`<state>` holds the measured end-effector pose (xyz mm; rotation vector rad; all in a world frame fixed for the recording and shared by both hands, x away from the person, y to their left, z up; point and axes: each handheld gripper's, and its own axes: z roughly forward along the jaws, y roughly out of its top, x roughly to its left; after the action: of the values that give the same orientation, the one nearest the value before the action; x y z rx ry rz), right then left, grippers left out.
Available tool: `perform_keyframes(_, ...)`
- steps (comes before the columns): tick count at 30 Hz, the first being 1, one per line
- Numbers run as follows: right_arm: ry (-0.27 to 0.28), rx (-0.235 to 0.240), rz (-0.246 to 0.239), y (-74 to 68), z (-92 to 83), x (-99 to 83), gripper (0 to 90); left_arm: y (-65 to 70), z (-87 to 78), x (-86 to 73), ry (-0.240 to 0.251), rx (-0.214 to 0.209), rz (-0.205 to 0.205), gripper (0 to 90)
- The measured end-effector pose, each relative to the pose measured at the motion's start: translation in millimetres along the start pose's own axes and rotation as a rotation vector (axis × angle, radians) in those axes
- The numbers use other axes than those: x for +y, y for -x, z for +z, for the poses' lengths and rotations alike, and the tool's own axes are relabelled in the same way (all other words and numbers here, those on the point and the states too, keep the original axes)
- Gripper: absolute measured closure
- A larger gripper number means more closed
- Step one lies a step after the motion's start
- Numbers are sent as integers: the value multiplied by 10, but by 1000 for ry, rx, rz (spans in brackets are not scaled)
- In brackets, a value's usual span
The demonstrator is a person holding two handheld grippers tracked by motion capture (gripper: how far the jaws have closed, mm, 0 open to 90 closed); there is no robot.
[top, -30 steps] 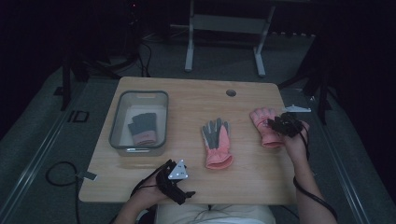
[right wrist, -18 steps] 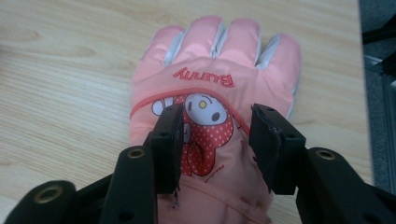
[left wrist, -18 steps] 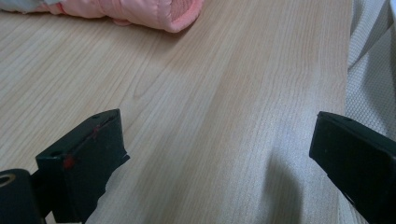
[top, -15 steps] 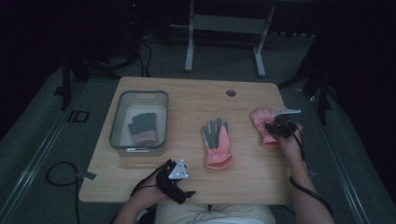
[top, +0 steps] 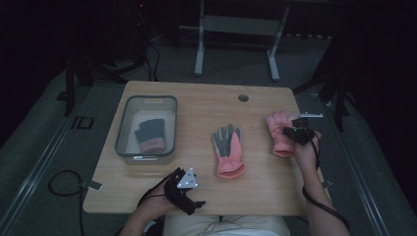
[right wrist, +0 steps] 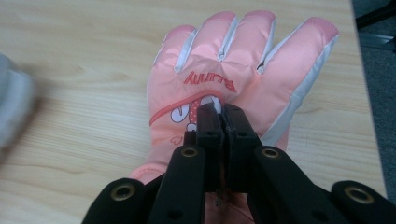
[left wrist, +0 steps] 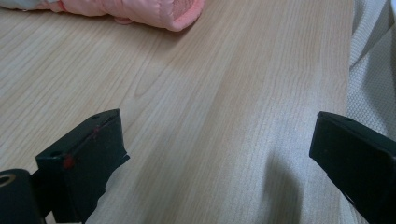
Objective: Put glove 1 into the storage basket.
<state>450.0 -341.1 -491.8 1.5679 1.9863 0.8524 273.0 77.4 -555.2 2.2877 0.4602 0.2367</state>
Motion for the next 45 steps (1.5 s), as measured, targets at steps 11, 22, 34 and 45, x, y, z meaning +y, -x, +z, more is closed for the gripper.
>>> perform_keyframes(11,84,-12,42,-268,-620,-89,870,-11,-6,-14,12,0,2,29)
perform_keyframes(22,91,-15,64,-518,-786,-411,869,-3,0,-6,3,4,14,29)
perform_keyframes(34,12,-43,42,-621,-387,-606,862,-3,-1,-8,0,3,18,29)
perform_keyframes(45,-24,-9,21,-553,-250,-647,792,1,4,-7,-3,3,19,29)
